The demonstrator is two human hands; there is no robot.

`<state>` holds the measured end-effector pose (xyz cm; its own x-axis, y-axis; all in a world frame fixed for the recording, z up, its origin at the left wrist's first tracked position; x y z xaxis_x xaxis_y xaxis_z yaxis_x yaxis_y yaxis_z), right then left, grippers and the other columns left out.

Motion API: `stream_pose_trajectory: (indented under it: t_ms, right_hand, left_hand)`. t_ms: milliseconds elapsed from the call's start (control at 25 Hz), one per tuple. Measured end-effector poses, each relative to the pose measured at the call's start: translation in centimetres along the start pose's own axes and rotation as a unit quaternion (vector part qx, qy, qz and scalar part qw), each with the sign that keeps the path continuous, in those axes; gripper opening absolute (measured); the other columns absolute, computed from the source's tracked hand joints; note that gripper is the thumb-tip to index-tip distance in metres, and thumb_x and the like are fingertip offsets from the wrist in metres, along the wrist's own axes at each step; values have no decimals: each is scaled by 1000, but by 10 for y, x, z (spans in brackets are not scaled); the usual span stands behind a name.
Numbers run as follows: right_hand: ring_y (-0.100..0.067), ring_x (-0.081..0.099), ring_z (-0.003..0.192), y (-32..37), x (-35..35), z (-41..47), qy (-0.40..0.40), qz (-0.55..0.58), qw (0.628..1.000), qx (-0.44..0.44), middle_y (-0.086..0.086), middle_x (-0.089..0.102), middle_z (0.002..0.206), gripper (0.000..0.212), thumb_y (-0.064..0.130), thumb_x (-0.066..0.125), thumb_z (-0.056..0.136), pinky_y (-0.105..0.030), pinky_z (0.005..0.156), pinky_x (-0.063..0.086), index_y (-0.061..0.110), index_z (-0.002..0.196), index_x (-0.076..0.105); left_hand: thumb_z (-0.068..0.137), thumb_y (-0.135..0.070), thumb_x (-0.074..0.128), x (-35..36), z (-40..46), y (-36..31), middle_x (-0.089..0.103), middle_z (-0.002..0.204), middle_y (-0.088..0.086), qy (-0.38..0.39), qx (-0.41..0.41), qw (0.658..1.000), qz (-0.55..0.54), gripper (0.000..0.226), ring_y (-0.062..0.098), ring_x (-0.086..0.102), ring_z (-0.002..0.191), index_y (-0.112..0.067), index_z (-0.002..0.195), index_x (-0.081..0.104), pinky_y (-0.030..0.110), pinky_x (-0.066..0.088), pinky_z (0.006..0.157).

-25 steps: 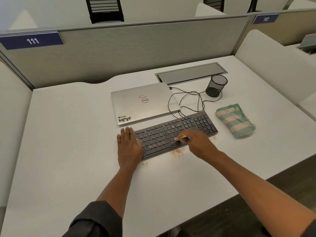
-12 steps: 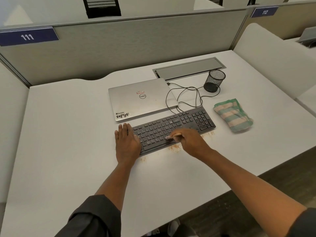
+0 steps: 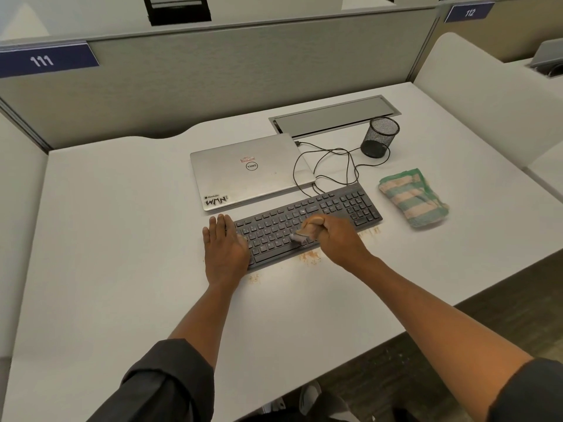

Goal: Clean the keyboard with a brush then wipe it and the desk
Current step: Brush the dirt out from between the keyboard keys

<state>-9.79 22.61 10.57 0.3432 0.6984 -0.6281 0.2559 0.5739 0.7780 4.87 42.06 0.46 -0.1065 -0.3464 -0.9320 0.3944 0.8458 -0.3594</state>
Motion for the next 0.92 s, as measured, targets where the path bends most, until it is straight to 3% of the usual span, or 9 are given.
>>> stream_pose_trajectory:
  t_ms: [120, 200, 320, 400, 520, 680, 840, 920]
  right_hand:
    - [-6, 61, 73, 0, -9, 11, -41, 9, 999, 17, 0, 71, 87, 21, 17, 52, 99, -15, 63, 45, 11, 100, 72]
    - [-11, 61, 69, 3, -6, 17, -47, -37, 998, 3, -3, 70, 79, 24, 20, 49, 100, -22, 57, 46, 11, 95, 71]
    - [-19, 49, 49, 4, 8, 17, -44, -90, 995, -19, -6, 57, 57, 32, 16, 44, 94, -34, 44, 38, 9, 65, 58]
    - [-13, 38, 42, 3, 9, 17, -24, -116, 993, -25, -3, 46, 49, 37, 14, 41, 89, -27, 40, 27, 16, 53, 42]
    - [-20, 55, 48, 2, -1, 23, -18, -152, 988, 4, -10, 61, 57, 38, 9, 44, 91, -27, 41, 35, 14, 53, 44]
    - [-13, 66, 63, 5, -3, 31, -67, -108, 991, 37, -1, 66, 65, 22, 13, 44, 90, -30, 50, 52, 14, 72, 57]
    - [-24, 66, 61, 6, 7, 29, 4, -139, 990, 30, -6, 62, 61, 32, 12, 43, 91, -29, 47, 44, 18, 60, 45]
    - [-23, 63, 61, 6, 2, 31, 19, -168, 985, 45, -4, 61, 62, 32, 16, 43, 95, -30, 49, 45, 16, 64, 50]
  left_hand:
    - [102, -19, 37, 2, 0, 1, 25, 165, 17, -1, 1, 1000, 1, 60, 31, 11, 156, 1, 157, 25, 45, 3, 127]
    - [102, -20, 37, 1, 1, 1, 25, 165, 17, 1, 0, 1000, 0, 61, 31, 10, 156, 1, 157, 24, 44, 3, 127]
    - [101, -22, 37, 0, 0, 0, 24, 165, 17, 5, 1, 1000, 1, 62, 31, 10, 156, 1, 157, 24, 44, 2, 127]
    - [101, -23, 35, -1, -1, 0, 22, 166, 17, 8, 1, 1000, 2, 62, 30, 8, 156, 1, 158, 22, 44, 1, 127]
    - [101, -22, 35, -2, -1, -1, 22, 166, 17, 10, 3, 1000, 1, 63, 31, 7, 156, 1, 158, 21, 43, 0, 127]
    - [101, -23, 35, -1, -1, 0, 23, 166, 16, 9, 4, 1000, 7, 63, 30, 8, 156, 1, 158, 22, 44, 1, 127]
    - [101, -22, 36, -1, -1, 0, 23, 165, 17, 7, 3, 1000, 3, 62, 30, 8, 156, 1, 157, 22, 44, 2, 127]
    - [101, -21, 37, -2, -1, 0, 25, 165, 17, 7, 5, 1000, 1, 62, 31, 9, 156, 1, 157, 23, 44, 2, 127]
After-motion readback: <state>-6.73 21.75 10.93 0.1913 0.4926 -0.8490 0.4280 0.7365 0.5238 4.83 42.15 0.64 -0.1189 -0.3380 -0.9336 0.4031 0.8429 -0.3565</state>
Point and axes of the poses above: each hand's wrist, its own z-axis towards the middle knuckle, its own x-axis out of the palm, y = z × x, the point moved 4 cm from there along z, towards the middle knuckle
